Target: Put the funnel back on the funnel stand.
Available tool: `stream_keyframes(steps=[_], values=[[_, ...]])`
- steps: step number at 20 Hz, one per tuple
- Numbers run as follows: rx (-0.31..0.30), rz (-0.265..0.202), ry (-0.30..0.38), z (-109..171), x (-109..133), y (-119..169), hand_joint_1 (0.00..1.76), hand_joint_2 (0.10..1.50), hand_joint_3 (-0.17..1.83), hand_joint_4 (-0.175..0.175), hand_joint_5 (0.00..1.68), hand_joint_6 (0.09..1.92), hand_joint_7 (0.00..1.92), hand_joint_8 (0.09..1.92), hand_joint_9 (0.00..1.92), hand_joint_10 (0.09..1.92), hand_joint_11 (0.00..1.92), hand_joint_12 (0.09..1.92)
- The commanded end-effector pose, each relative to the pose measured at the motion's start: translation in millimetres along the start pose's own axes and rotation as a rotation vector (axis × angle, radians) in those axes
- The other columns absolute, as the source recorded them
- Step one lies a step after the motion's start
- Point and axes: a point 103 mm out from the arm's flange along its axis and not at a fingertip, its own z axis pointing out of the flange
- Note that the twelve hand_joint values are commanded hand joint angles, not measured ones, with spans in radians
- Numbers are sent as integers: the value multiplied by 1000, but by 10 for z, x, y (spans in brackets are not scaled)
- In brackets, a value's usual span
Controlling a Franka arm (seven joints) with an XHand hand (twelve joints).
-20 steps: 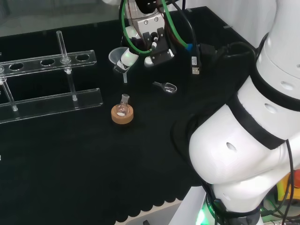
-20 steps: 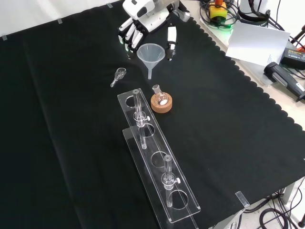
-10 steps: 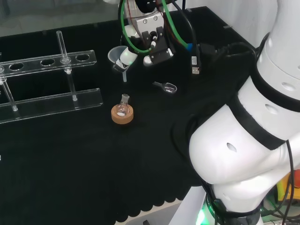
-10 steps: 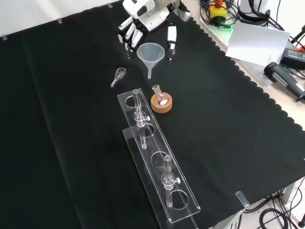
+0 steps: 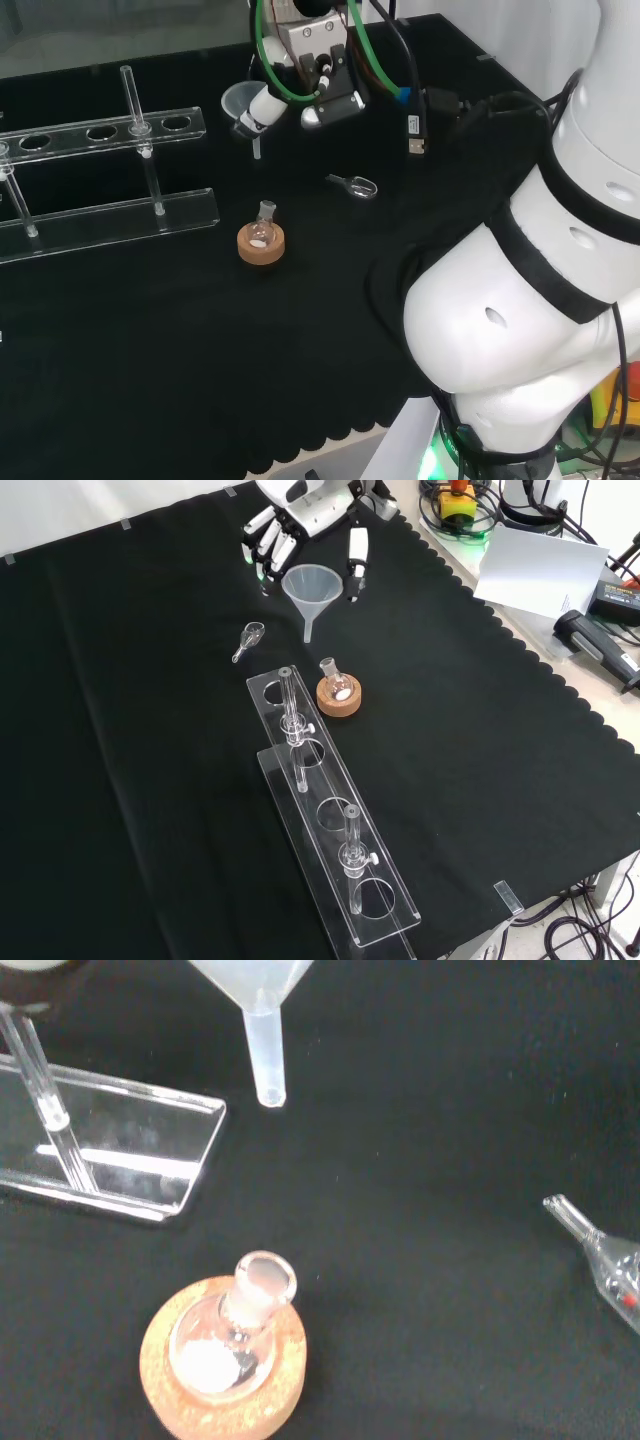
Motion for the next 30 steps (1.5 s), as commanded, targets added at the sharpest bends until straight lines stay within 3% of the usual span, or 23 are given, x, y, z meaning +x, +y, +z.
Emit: stream_keyframes(steps=[1, 15, 20, 25, 27, 30], values=[[-25, -27, -29, -216, -8, 49, 747, 726, 49, 23, 724, 87, 972, 265, 520, 597, 0, 1196], [-97, -62, -42, -601, 21, 232, 748, 727, 53, 25, 743, 87, 992, 257, 536, 586, 0, 1203], [-94, -87, -28, -627, 429, 397, 747, 727, 55, 26, 746, 87, 997, 254, 539, 582, 0, 1205], [-102, -117, -5, -673, 531, 544, 747, 727, 56, 26, 749, 87, 1000, 252, 543, 580, 0, 1207], [-118, -85, -22, -697, 536, 605, 747, 727, 57, 26, 749, 87, 1001, 250, 544, 578, 0, 1207], [-113, -108, -10, -725, 562, 695, 747, 728, 58, 26, 751, 87, 1004, 249, 546, 576, 0, 1208]])
